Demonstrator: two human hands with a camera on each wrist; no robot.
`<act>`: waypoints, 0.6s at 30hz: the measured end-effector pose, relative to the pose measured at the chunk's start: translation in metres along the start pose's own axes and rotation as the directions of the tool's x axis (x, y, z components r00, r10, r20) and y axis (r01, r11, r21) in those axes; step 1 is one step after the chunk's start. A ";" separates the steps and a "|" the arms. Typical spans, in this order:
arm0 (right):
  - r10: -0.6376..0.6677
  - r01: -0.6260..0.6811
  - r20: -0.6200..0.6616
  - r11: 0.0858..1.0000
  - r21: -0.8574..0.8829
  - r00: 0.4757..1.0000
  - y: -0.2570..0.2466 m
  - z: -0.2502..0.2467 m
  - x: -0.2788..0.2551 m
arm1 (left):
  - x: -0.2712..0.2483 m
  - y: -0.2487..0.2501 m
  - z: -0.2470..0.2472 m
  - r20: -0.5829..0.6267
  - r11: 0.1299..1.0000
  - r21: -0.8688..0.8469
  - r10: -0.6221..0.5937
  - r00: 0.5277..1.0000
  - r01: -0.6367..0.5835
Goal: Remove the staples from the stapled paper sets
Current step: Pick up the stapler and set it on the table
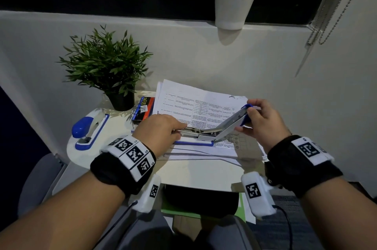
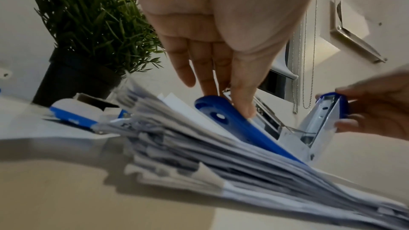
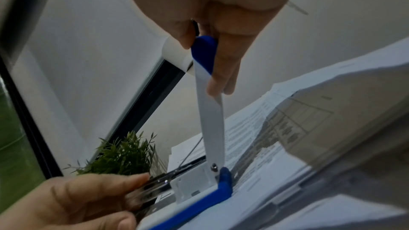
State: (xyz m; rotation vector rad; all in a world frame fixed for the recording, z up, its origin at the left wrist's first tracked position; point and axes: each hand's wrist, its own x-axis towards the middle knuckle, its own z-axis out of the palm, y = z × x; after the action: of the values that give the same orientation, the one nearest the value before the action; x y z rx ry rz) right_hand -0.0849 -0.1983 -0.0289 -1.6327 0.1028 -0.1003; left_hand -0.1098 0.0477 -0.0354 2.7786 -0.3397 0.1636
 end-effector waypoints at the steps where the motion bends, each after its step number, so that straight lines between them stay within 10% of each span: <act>1: 0.018 -0.018 -0.008 1.000 0.006 1.000 0.002 -0.002 0.001 | 0.000 -0.002 0.000 0.006 1.000 0.017 -0.011 1.000 0.011; 10: 0.164 -0.178 -0.080 0.958 -0.223 0.983 0.024 -0.022 0.017 | 0.002 -0.012 -0.006 0.083 0.988 0.122 -0.108 0.991 0.098; 18: 0.123 -0.132 -0.077 0.545 -0.828 0.989 0.018 -0.028 0.014 | 0.003 -0.014 -0.004 0.108 0.985 0.146 -0.108 0.988 0.091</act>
State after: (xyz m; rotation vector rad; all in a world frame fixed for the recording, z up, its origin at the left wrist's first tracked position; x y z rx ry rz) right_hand -0.0743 -0.2294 -0.0452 -2.5956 0.3186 0.0762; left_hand -0.1038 0.0609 -0.0352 2.9449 -0.2240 0.0021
